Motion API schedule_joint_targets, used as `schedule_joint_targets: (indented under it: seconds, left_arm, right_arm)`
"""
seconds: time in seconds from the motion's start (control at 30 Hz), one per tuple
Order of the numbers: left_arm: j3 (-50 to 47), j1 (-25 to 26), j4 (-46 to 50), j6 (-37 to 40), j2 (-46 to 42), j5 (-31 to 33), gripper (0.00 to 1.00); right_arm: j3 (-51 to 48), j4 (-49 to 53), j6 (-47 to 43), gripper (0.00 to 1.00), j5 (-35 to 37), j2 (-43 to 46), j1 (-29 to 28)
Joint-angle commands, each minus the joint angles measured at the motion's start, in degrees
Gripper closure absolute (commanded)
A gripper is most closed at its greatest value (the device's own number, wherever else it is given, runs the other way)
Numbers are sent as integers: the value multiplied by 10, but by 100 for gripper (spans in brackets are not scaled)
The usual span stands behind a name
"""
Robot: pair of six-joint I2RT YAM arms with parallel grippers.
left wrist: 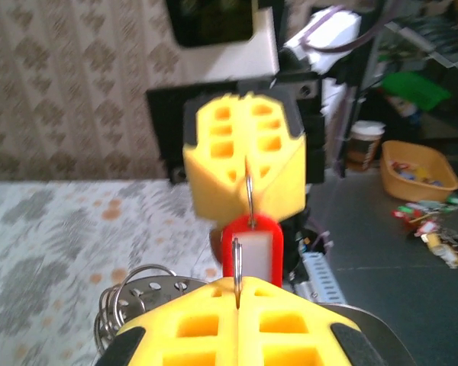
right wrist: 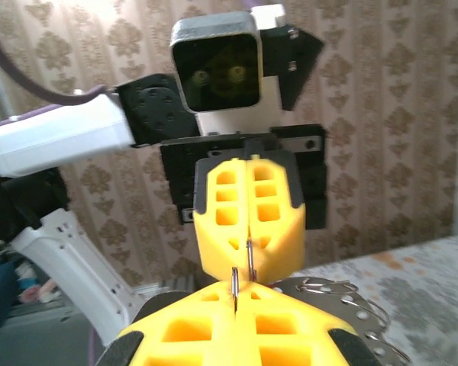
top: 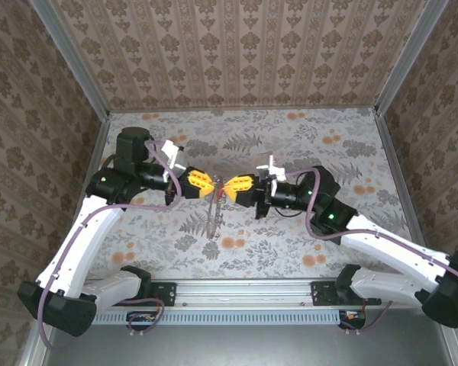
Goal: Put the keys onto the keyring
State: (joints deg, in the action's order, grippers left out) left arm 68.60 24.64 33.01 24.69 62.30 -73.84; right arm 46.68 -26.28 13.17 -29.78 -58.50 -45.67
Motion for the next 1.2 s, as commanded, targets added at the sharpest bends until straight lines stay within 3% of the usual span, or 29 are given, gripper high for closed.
schedule_joint_targets:
  seconds: [0.0, 0.23, 0.37, 0.6, 0.77, 1.17]
  left_arm:
    - [-16, 36, 22, -42, 4, 168, 100]
    - [-26, 158, 104, -86, 25, 464, 100]
    - [-18, 224, 134, -117, 82, 570, 100]
    - [-2, 283, 97, -146, 203, 614, 100]
    - [48, 302, 88, -156, 303, 606, 100]
    - [122, 260, 13, -215, 459, 539, 99]
  right_arm:
    - [-37, 71, -11, 100, 66, 53, 47]
    - [-97, 182, -23, 100, 136, 125, 122]
    - [-122, 183, -20, 100, 147, 143, 147]
    - [-137, 194, -26, 100, 152, 163, 180]
    - [-145, 204, -35, 100, 151, 181, 203]
    - [-162, 207, -36, 100, 132, 174, 236]
